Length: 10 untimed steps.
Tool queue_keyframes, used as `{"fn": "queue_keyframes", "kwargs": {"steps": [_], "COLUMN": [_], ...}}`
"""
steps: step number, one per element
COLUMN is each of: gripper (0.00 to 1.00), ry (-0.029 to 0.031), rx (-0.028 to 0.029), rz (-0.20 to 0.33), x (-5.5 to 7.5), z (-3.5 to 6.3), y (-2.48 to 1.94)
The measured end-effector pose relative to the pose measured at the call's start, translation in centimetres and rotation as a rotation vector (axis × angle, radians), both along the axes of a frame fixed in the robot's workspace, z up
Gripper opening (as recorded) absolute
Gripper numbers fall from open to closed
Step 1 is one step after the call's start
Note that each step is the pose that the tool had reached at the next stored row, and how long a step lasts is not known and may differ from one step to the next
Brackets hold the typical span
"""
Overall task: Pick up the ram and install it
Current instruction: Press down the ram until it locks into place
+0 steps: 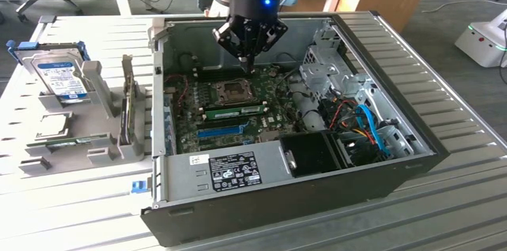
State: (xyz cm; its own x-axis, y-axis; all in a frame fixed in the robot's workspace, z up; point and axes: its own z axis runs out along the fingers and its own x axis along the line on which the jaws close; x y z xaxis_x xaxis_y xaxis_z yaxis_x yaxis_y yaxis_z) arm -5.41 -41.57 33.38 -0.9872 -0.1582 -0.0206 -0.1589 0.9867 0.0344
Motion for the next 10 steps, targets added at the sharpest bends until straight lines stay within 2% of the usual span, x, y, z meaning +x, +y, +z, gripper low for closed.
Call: {"fn": "queue_keyframes", "kwargs": {"steps": [8,10], "gripper": [0.11,0.11], "ry": [0.0000,0.0000], "rx": [0.0001,-0.0001], "rz": [-0.141,-0.156], "x": [0.00,0.00], "z": [-0.01,-0.01], "y": [0.00,0.01]}}
